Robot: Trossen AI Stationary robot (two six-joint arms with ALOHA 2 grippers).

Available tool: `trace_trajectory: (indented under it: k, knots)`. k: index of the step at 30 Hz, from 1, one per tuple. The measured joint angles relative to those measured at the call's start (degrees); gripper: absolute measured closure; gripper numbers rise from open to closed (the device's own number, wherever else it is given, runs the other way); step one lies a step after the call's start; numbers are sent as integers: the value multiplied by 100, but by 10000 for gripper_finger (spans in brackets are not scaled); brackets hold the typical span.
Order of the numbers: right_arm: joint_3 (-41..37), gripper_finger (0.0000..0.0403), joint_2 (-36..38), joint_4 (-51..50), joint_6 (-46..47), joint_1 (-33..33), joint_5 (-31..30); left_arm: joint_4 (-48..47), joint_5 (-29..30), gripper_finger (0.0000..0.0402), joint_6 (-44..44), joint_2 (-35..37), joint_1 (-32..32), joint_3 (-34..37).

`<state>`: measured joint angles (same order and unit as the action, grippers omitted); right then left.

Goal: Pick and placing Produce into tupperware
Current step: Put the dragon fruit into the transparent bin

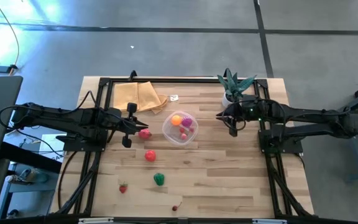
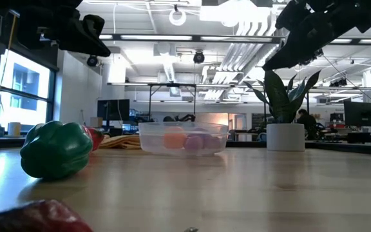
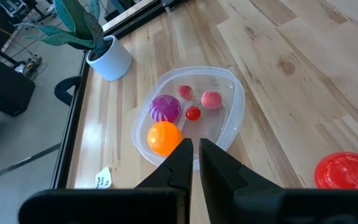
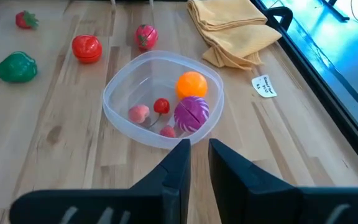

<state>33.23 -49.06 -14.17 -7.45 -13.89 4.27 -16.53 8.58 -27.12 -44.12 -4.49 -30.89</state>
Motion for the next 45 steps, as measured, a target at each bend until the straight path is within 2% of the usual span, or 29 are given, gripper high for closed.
trace_trajectory:
  k: [9,12,17,25,31,45]
  knots:
    - [0,357,0,2,-8,0,-17,0,-28,383,3,0,0,0]
    - [0,357,0,2,-8,0,-17,-15,-431,383,-7,42,2,0]
    - [0,357,-2,2,-8,0,-17,-11,-512,383,-6,25,2,0]
    - [0,357,-2,-1,-8,0,-17,1,-400,383,-19,9,2,0]
    - [0,357,-2,-1,-8,0,-17,229,162,383,-157,11,0,0]
    - [0,357,-2,-1,-8,0,-17,318,205,383,-111,10,0,0]
